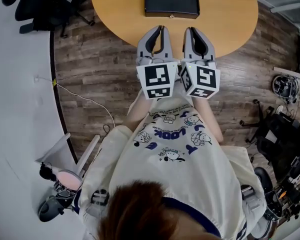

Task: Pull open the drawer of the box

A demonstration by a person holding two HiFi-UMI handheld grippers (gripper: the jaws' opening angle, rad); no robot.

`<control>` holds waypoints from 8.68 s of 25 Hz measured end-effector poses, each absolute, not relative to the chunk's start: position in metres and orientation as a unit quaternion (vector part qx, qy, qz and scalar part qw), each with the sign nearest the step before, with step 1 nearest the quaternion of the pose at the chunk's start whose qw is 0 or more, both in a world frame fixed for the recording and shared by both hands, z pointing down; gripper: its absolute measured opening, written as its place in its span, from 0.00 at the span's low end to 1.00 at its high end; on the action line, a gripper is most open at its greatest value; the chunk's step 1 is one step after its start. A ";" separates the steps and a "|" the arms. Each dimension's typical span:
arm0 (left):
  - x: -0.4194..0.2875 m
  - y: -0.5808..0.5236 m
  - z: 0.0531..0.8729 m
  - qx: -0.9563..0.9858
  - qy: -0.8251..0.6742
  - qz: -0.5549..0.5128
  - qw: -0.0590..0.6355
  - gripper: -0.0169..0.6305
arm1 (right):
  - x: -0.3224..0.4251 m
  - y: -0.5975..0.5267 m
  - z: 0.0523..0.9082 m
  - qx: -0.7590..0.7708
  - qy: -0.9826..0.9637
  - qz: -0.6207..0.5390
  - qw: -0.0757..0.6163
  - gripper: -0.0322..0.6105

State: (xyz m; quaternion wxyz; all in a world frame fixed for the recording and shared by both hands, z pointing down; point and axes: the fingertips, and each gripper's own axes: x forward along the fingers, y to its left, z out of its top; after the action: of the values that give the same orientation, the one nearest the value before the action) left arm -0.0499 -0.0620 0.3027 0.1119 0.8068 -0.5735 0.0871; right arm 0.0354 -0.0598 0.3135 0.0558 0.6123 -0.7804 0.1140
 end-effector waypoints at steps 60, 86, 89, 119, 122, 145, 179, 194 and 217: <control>0.001 -0.156 0.450 0.767 -0.551 0.205 0.257 0.06 | 0.087 -0.167 0.422 0.581 -0.774 0.208 0.143 0.12; 0.009 -0.156 0.517 0.741 -0.531 0.241 0.332 0.14 | 0.106 -0.168 0.446 0.589 -0.759 0.227 0.156 0.12; 0.014 -0.157 0.520 0.739 -0.531 0.244 0.336 0.16 | 0.111 -0.168 0.446 0.590 -0.759 0.228 0.155 0.12; 0.014 -0.166 0.544 0.730 -0.524 0.268 0.347 0.15 | 0.107 -0.171 0.456 0.583 -0.758 0.244 0.160 0.12; 0.014 -0.166 0.543 0.730 -0.526 0.267 0.345 0.15 | 0.108 -0.171 0.455 0.585 -0.758 0.242 0.160 0.12; 0.018 -0.145 0.545 0.733 -0.522 0.272 0.342 0.15 | 0.109 -0.154 0.456 0.595 -0.750 0.244 0.156 0.12; 0.011 -0.097 0.548 0.739 -0.507 0.284 0.340 0.15 | 0.095 -0.115 0.449 0.612 -0.740 0.238 0.145 0.12; 0.004 -0.082 0.550 0.743 -0.498 0.288 0.341 0.15 | 0.087 -0.103 0.448 0.622 -0.732 0.237 0.147 0.12; 0.009 -0.057 0.554 0.743 -0.491 0.288 0.352 0.15 | 0.087 -0.091 0.445 0.631 -0.725 0.238 0.140 0.12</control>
State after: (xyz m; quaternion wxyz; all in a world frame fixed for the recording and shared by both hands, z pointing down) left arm 0.0087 -0.0572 0.5540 0.3519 0.7431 -0.4911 0.2878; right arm 0.0875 -0.0909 0.4449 0.1396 0.6310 -0.7251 0.2377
